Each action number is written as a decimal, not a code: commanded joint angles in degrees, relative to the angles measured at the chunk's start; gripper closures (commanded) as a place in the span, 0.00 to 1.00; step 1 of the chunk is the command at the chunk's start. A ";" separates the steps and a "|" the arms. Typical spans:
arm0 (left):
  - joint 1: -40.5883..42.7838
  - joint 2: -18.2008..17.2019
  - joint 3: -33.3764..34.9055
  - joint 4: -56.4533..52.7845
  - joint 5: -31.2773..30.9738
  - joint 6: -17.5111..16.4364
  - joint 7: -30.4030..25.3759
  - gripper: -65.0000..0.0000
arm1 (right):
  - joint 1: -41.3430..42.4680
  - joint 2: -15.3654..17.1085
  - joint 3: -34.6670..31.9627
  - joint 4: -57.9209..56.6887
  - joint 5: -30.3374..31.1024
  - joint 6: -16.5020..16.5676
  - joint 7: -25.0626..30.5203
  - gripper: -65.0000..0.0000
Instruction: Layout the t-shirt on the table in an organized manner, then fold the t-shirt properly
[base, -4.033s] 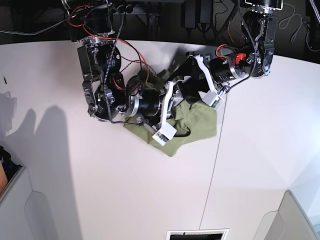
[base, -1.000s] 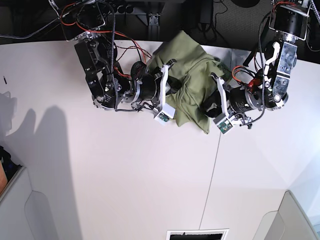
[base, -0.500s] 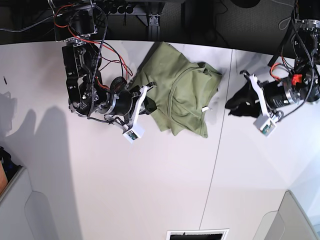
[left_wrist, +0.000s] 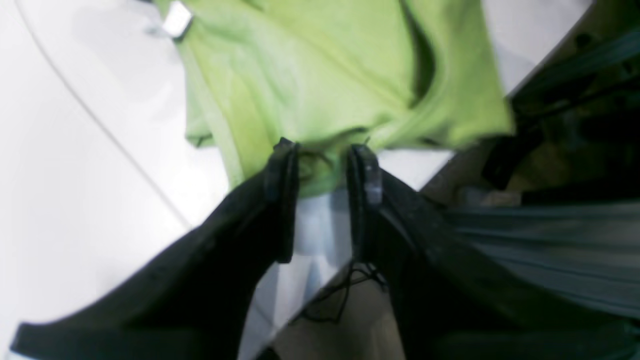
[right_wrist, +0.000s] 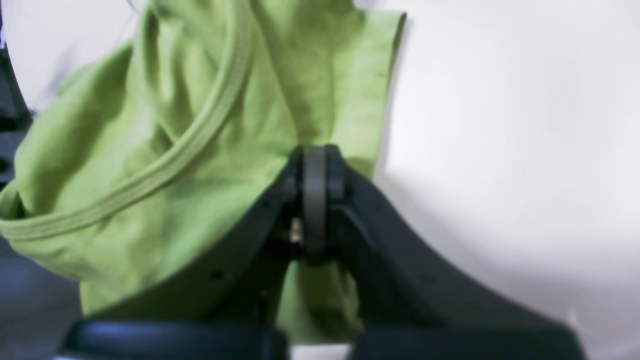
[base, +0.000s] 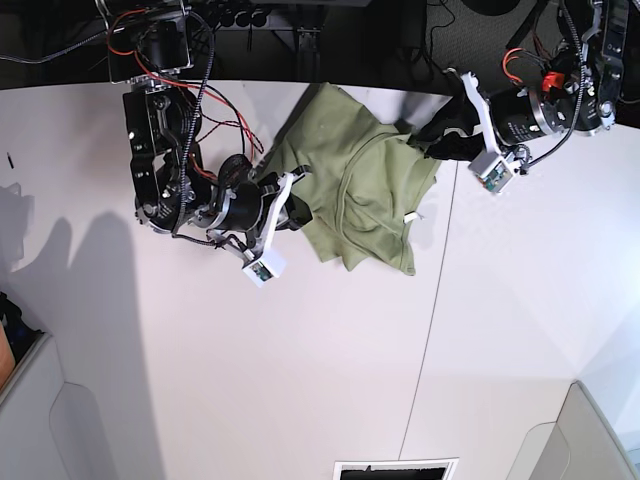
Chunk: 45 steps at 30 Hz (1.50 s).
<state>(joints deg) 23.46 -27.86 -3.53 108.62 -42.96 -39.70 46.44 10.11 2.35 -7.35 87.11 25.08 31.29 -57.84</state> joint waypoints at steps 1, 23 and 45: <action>-1.46 0.20 1.01 -1.40 0.42 -0.30 -1.03 0.73 | 0.81 -0.13 0.15 1.07 0.85 0.02 0.94 1.00; -33.57 4.13 11.87 -33.77 7.23 -0.30 -2.05 0.73 | -3.32 0.00 0.17 1.11 6.27 0.04 -1.92 1.00; -7.10 -10.56 -6.27 -4.35 -13.60 -0.30 6.78 0.73 | -18.69 14.56 8.20 18.75 9.55 0.04 -1.99 1.00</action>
<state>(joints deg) 16.86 -37.32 -9.37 103.35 -55.16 -39.51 54.06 -9.23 16.25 0.36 104.86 33.71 31.00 -60.69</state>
